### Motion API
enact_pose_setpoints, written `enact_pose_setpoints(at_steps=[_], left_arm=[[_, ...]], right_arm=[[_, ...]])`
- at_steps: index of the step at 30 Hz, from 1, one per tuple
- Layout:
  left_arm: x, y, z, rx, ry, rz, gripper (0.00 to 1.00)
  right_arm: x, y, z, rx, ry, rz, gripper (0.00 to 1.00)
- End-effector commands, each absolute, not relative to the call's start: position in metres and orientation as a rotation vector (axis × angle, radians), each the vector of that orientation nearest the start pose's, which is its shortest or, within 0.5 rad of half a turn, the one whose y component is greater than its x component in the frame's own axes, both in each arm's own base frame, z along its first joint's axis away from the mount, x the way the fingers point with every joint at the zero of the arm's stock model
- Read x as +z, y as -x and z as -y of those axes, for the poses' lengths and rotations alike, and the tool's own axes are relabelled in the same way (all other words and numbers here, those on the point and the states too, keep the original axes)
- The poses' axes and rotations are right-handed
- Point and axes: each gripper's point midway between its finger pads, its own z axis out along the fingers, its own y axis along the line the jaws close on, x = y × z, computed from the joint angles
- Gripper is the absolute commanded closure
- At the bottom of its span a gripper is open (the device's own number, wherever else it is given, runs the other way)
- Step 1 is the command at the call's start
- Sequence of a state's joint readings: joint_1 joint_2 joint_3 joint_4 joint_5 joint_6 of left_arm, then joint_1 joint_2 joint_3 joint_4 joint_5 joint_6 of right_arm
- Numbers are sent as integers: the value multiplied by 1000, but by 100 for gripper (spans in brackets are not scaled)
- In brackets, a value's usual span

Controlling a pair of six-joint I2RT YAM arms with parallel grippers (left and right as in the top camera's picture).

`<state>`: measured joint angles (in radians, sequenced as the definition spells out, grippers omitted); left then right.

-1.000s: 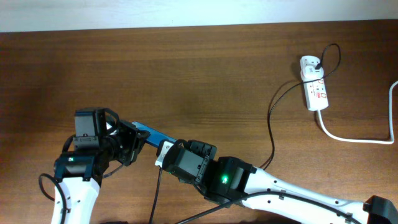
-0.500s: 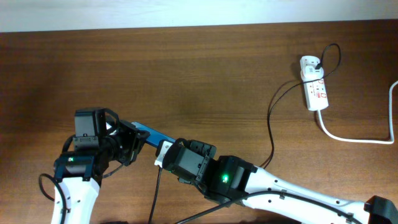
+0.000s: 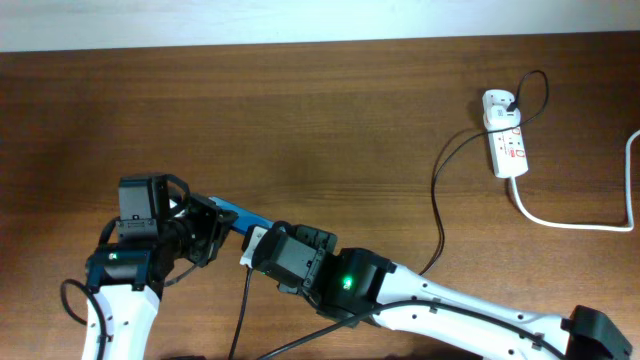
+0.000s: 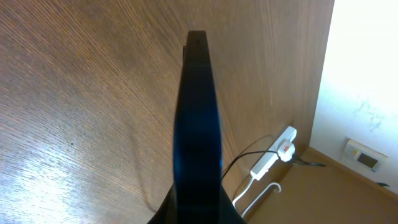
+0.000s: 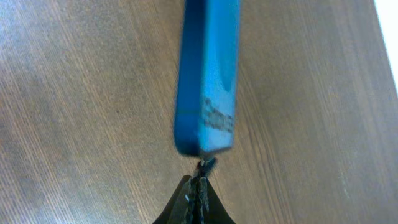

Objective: Plug charger to phone and switch on socket
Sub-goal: 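Pull the right gripper back and open it, releasing the cable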

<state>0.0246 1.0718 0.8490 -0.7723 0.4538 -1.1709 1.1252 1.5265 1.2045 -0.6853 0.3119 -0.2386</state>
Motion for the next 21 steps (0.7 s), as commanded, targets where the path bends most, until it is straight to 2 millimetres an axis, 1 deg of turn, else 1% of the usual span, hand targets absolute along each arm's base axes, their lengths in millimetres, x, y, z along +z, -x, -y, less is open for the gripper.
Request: enact_pose_setpoints(at_steps=[1,5,7,8,10,12,13,14,15,17,20,21], left_arm=[[174,-270,85,-1104,1322,-2383,100],[174,-270,86,-1103,1295,-2392,100],[171,-271,81,-1052,1265,-2398,100],[170,-272,78,-1024,1272,-2391,100],[163,-276,61,-872,1225,-2382,100],[162,-277,55,-813,1181,-2387,100],[162,-279,52,-786,1143,-2390,100],[163,-282,52,-772,1085,-2392,100],[164,-283,52,-768,1055,-2393,100],[165,-284,52,-759,1013,-2400,100],[165,-284,52,-746,966,-2410,100],[165,-284,52,-746,963,-2411,100]], right_arm=[[160,-214,-335,-1,1478,-2014,96],[162,-216,-337,0,1467,-2006,96],[162,-219,-330,-47,1460,-2013,96],[161,-216,-325,-54,1465,-2030,96],[171,-208,-308,16,1257,-2189,96],[184,-203,-298,80,1102,-2262,96],[197,-201,-292,149,959,-2302,96],[207,-199,-288,210,840,-2331,90],[213,-197,-285,264,721,-2363,80],[211,-195,-281,304,564,-2431,74],[197,-192,-272,334,251,-2558,73],[191,-191,-264,340,65,-2611,64]])
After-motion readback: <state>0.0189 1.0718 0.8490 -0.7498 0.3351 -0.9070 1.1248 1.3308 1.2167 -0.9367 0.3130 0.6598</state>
